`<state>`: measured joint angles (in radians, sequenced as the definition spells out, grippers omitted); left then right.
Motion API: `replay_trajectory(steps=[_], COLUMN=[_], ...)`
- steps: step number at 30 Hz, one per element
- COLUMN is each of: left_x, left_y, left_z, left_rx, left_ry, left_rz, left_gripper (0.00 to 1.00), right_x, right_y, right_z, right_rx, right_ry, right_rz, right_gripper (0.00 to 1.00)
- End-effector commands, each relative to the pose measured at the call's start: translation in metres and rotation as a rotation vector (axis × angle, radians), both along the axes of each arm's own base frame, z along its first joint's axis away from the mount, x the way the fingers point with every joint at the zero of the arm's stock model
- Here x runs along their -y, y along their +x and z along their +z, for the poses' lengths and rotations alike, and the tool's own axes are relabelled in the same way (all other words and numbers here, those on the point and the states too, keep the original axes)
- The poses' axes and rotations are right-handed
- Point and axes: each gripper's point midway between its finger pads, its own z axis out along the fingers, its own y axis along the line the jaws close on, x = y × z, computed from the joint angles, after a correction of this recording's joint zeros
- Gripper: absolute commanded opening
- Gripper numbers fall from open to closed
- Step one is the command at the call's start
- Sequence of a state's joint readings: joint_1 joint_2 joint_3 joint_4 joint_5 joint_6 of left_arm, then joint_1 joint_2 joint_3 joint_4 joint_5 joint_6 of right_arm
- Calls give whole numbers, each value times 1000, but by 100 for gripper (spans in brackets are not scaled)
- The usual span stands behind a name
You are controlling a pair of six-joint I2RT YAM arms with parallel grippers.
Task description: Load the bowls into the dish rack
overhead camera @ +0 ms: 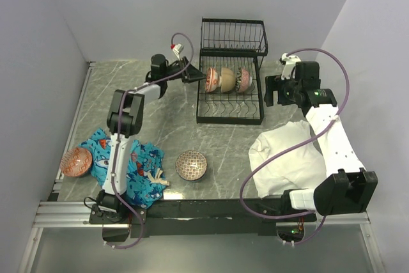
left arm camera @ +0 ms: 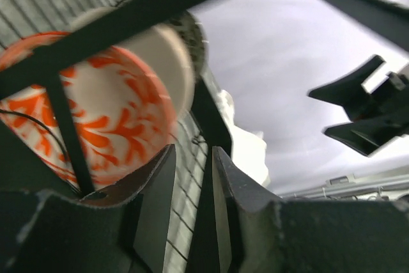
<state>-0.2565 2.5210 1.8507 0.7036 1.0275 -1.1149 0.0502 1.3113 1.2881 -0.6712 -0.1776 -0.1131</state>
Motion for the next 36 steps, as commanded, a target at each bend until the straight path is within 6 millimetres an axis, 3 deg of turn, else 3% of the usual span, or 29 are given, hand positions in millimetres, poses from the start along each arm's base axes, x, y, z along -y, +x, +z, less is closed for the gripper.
replay_trajectory(steps=[1, 6, 9, 10, 11, 12, 13, 14, 15, 17, 18, 22, 25, 27, 29, 32, 36], left_x=[-30, -53, -63, -68, -72, -77, -82, -88, -94, -102, -113, -134, -134, -121, -113, -106, -109], left_y=[-26, -55, -87, -99, -114, -120, -131, -156, -163, -195, -212, -272, -308, -338, -375, -408, -414], left_z=[85, 90, 84, 89, 72, 64, 76, 60, 56, 61, 49, 40, 42, 44, 38, 22, 7], left_rx=[188, 157, 136, 249, 148, 332, 405, 317, 476, 555, 585, 704, 793, 865, 940, 1000, 957], left_ry=[-10, 22, 89, 141, 206, 300, 358, 429, 496, 570, 644, 770, 818, 798, 797, 797, 810], left_rz=[-20, -18, -42, -49, -65, -93, -99, -140, -185, -245, -300, -400, -451, -525, -610, -680, -711], left_gripper=[36, 36, 36, 37, 37, 37, 37, 38, 38, 37, 38, 38, 38, 39, 39, 40, 40], right_x=[-6, -10, -12, -13, -15, -16, -17, -17, -17, -18, -18, -13, -8, -7, -6, -4, -4], right_y=[-4, -17, -27, -31, -36, -40, -43, -47, -50, -58, -60, -71, -75, -78, -79, -80, -82], right_z=[23, 24, 21, 15, 16, 15, 10, 12, 11, 10, 12, 11, 11, 13, 13, 16, 21], right_rx=[94, 104, 101, 87, 95, 94, 82, 92, 92, 99, 106, 130, 129, 129, 141, 183, 232], right_ry=[23, 45, 58, 59, 63, 64, 66, 68, 72, 74, 74, 36, 12, 6, -17, -49, -56], right_rz=[20, 35, 48, 57, 69, 77, 82, 83, 86, 96, 100, 101, 87, 89, 105, 124, 133], right_gripper=[96, 96, 96, 96, 96, 96, 96, 96, 96, 96, 96, 96, 96, 96, 96, 96, 96])
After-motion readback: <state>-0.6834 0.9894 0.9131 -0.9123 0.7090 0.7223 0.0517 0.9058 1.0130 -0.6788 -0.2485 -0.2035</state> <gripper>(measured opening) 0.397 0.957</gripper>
